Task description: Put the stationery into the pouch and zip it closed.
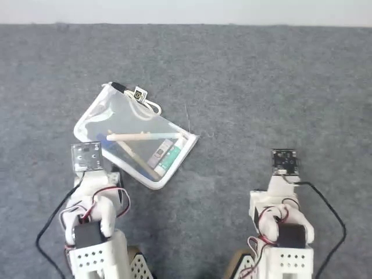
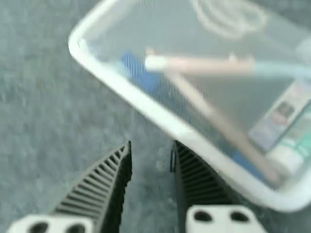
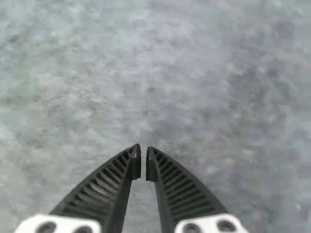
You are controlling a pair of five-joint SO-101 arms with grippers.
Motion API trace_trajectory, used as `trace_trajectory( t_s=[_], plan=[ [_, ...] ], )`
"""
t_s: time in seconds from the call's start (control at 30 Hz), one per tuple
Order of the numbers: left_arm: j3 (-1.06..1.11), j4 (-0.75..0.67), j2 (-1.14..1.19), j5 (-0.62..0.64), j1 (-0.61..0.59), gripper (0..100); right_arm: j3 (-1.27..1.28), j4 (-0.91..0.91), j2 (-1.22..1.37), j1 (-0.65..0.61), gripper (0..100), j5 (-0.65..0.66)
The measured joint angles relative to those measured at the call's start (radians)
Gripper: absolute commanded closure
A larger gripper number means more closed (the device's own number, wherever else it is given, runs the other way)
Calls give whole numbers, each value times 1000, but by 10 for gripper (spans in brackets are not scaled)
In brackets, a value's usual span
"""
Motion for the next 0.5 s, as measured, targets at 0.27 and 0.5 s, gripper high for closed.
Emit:
trace_trajectory(
  t_s=[0.27, 0.5],
  plan=[
    [0, 110, -9, 0, 0, 874, 0, 3, 0, 170, 985, 0],
    [0, 110, -9, 0, 0, 987, 0, 3, 0, 178, 985, 0]
  ],
)
